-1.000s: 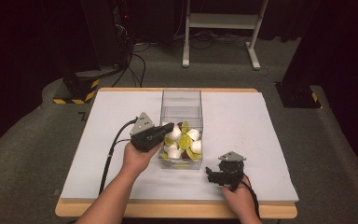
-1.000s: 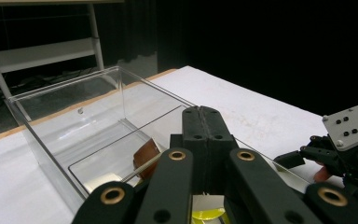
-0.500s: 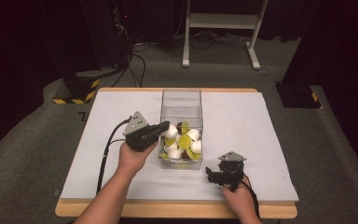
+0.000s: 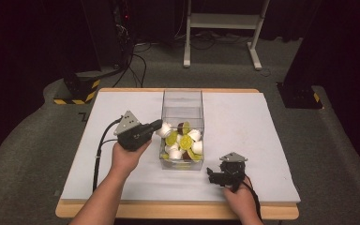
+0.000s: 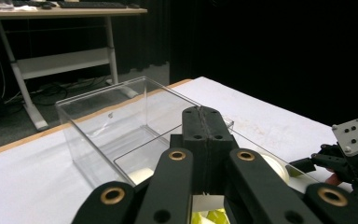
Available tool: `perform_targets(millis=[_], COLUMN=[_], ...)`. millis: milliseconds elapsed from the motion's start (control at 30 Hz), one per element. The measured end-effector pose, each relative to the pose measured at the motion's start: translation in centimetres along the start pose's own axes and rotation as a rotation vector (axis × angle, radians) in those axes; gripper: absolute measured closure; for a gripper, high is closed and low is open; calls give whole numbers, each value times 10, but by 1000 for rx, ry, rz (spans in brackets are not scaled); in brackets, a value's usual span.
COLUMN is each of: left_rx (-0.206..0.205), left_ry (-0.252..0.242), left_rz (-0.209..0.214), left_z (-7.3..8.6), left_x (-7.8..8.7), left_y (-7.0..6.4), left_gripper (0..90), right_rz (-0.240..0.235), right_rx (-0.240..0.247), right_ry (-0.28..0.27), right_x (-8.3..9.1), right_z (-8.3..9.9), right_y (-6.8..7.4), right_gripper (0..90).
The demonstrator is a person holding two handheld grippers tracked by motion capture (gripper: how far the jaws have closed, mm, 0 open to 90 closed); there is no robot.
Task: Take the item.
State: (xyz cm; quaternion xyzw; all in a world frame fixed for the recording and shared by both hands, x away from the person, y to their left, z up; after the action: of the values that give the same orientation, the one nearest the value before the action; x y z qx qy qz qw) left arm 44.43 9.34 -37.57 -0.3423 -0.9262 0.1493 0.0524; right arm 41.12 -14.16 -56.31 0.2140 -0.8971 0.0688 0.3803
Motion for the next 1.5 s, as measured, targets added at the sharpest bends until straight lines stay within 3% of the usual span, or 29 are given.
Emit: perform_targets(millis=[400, 1167, 1500], left_rx=[8, -4, 30], left_ry=[-18, -3, -13], left_rz=[-37, -120, -170], left_z=[-4, -3, 2], left_x=[13, 36, 46], left_y=[17, 57, 82], left_gripper=[900, 900, 900], right_rz=[0, -1, -1], right_rx=[0, -1, -1], right_ry=[0, 1, 1], right_x=[0, 0, 0], right_z=[0, 0, 0], right_y=[0, 0, 0], right_gripper=[91, 92, 92])
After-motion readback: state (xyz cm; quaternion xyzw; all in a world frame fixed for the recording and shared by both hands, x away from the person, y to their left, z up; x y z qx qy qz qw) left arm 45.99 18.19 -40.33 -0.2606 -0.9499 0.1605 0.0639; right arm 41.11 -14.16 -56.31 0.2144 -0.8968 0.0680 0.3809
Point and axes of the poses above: each handheld gripper's, and its own axes: x roughly backward along the jaws, z roughly out of its underside, y roughly to its left, the point moved 8 cm from there along -x, roughly forward along the jaws, and after that the axes turned 4 degrees about -x, right-handed, at the moved point
